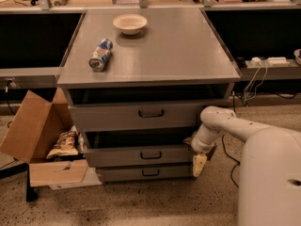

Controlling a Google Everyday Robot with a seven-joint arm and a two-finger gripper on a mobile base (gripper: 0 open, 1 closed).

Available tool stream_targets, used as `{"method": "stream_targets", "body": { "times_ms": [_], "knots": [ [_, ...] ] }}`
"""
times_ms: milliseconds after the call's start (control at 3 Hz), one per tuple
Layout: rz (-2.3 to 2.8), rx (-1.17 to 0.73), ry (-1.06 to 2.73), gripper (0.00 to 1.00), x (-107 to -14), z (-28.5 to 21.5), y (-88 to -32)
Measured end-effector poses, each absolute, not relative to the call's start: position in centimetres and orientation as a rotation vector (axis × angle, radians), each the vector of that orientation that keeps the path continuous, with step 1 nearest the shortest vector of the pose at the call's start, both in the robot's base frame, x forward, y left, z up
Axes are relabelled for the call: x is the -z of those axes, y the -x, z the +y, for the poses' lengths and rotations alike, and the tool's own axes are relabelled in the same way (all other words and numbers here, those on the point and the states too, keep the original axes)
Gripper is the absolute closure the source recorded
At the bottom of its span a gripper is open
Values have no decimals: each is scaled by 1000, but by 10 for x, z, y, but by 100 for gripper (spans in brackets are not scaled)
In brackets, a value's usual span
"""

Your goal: Open middle drawer

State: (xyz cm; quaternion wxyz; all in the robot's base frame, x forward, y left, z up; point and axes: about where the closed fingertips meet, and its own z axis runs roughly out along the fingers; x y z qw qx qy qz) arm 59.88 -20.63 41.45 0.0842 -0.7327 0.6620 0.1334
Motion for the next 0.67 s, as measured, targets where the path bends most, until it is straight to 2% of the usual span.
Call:
{"method": "stream_targets", "body": {
  "times_ms": [667],
  "knots": [
    [1955,-422,2220,59,-416,-197,-578]
  ]
}}
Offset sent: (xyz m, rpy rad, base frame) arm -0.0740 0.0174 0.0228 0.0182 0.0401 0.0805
